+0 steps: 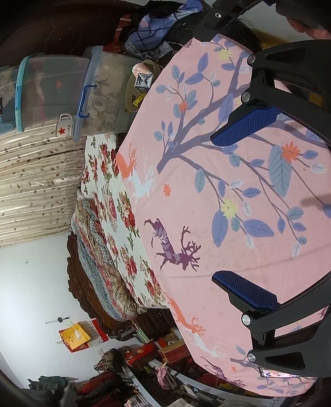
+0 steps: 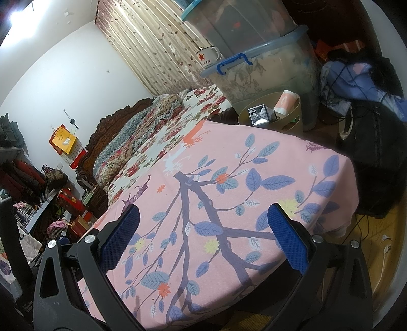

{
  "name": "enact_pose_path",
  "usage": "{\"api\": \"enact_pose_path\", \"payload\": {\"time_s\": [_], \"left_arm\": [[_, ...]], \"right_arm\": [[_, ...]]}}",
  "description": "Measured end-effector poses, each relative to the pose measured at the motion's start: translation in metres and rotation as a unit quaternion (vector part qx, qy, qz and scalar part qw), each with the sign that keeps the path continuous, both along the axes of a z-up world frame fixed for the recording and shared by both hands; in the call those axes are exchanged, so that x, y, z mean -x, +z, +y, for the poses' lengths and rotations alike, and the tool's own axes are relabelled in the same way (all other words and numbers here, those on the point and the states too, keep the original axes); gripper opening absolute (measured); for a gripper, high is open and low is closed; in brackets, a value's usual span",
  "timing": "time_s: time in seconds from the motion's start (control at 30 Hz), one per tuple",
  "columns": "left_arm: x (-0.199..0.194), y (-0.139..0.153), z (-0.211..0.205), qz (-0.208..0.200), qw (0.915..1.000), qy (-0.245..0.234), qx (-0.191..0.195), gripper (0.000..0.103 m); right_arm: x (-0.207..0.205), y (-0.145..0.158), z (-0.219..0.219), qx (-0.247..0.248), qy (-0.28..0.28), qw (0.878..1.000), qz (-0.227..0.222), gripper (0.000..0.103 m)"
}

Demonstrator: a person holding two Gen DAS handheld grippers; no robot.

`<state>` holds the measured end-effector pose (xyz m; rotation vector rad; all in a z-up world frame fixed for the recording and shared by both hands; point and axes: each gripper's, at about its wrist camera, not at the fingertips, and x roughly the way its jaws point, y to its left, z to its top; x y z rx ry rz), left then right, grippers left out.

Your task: Collect trash

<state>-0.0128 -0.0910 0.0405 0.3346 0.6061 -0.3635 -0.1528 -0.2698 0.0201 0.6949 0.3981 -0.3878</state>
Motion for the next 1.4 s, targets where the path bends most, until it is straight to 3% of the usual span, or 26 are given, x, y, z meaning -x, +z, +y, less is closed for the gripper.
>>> {"api": "enact_pose_path", "payload": {"time_s": [1.4], "left_arm": [[-0.025,-0.007,-0.004,0.050,0.9987,-0.006,-0.002,0.094]], "right_arm": [[-0.003,-0.009,0.016,0.000,0.010,1.000,0.022,0.099]]}}
